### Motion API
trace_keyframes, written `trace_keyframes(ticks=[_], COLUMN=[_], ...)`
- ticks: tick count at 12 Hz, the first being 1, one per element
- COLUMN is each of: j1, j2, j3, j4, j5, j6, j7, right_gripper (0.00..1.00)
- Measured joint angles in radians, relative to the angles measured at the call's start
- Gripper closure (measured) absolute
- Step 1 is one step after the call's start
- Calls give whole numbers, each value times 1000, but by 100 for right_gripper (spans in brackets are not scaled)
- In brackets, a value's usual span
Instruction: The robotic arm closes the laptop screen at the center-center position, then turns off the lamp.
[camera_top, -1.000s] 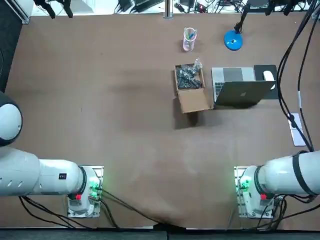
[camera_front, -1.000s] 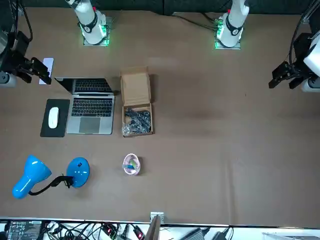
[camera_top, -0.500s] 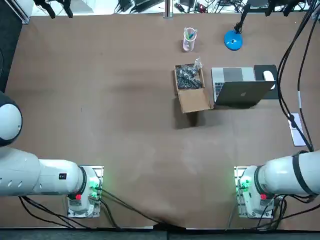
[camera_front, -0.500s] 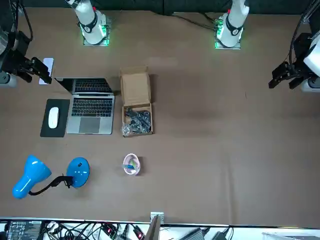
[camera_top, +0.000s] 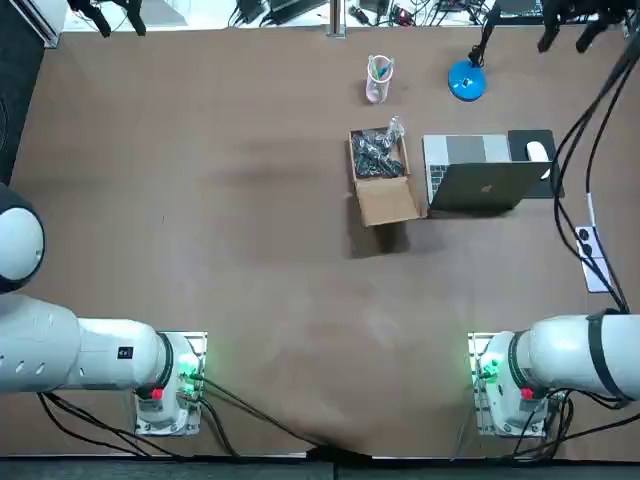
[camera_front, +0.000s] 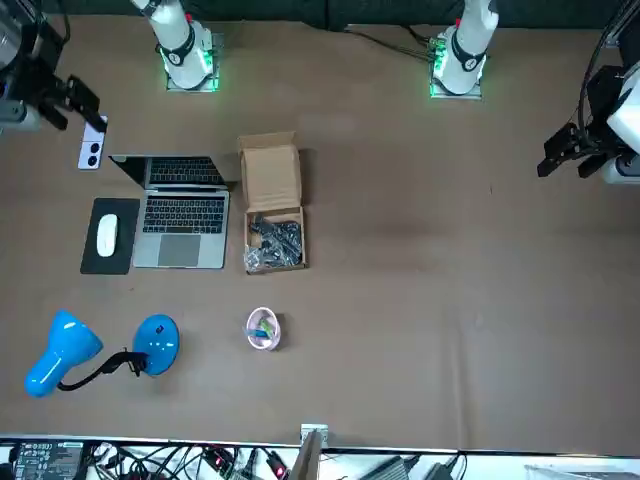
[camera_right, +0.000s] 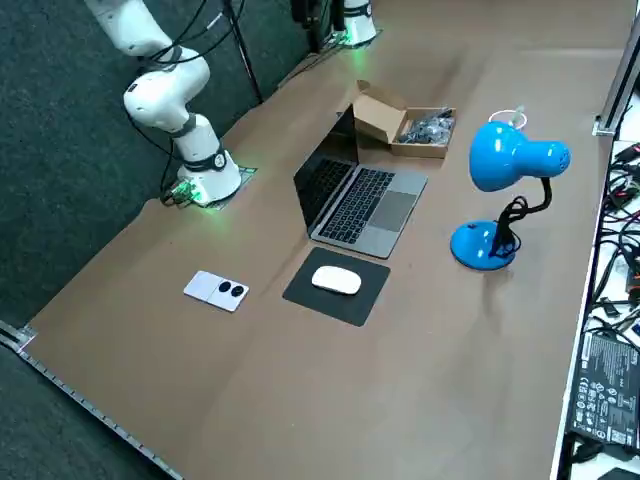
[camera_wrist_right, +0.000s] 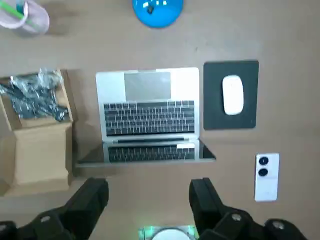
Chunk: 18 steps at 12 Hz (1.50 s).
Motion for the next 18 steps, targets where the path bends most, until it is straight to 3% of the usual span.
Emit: trace_keyframes(ticks=[4,8,11,16,18], j1=[0,2,2,1,1], j2=[-227,-373,-388,-352,-342], j3=[10,65,69,60,58], j4=[-287,-498,-536,-568,-581], j5=[0,1,5,32,34], j6=[51,129,142,171,183], j7=[4,18,21,22,22], right_gripper=[0,0,0,3,27])
